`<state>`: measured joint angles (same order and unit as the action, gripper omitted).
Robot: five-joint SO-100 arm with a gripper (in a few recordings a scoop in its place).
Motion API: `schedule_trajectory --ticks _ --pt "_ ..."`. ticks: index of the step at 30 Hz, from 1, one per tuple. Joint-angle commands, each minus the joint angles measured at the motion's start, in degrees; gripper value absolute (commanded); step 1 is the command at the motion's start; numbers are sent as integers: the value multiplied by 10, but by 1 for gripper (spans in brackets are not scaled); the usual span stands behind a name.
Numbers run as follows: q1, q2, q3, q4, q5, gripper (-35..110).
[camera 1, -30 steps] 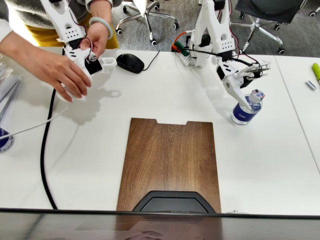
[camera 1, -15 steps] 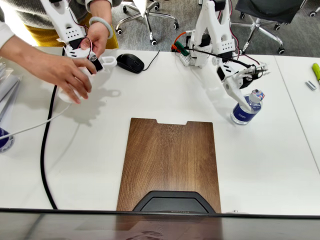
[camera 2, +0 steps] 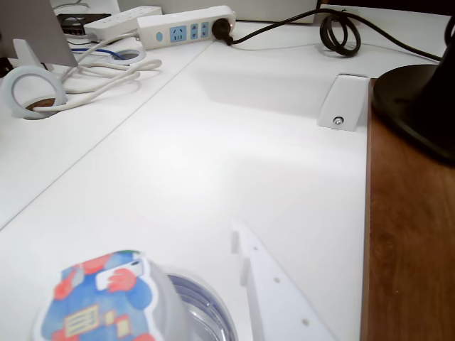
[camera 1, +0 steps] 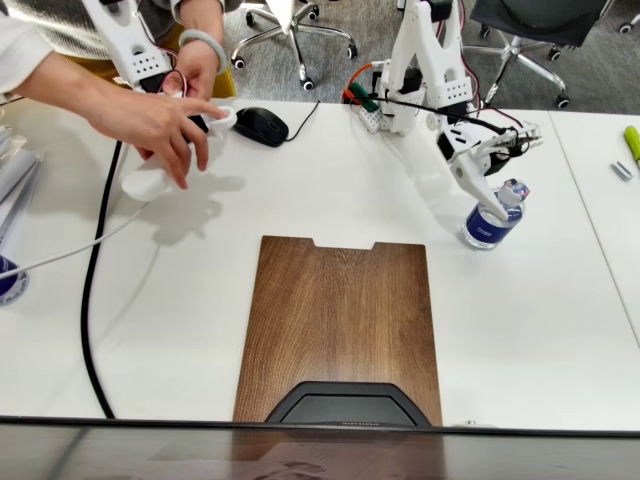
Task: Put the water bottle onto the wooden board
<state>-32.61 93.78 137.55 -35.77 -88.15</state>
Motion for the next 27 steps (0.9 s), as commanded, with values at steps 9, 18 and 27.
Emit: schedule_trajectory --ticks 9,18,27 --pt "-29 21 -17 -4 0 83" --pt "-18 21 -11 -4 -2 77" --pt "-6 21 -8 -4 -4 47"
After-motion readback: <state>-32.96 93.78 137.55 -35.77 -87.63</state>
